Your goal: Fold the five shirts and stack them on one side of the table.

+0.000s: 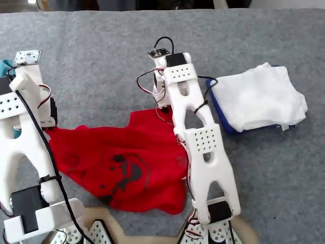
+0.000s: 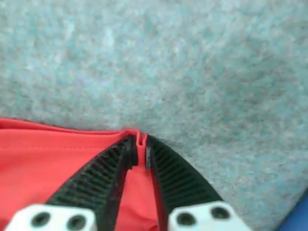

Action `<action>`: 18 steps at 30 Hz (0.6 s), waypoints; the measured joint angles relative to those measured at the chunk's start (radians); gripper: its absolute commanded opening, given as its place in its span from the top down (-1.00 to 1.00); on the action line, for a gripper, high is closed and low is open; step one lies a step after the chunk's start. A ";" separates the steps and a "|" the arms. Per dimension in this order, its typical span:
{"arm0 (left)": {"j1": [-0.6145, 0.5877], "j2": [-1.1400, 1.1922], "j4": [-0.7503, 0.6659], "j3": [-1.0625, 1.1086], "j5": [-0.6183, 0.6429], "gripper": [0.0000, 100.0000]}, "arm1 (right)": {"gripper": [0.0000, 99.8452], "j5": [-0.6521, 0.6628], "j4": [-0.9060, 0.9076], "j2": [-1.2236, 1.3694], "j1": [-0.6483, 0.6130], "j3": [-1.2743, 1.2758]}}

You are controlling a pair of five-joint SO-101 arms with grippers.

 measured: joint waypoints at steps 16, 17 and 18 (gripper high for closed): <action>0.092 0.219 -0.331 -0.115 0.382 0.63 | 0.97 0.107 -0.003 -0.157 0.273 0.000; 0.092 0.249 -0.350 -0.143 0.407 0.63 | 0.97 0.120 -0.012 -0.157 0.285 0.002; 0.092 0.279 -0.364 -0.170 0.423 0.62 | 0.97 0.127 -0.029 -0.157 0.298 0.002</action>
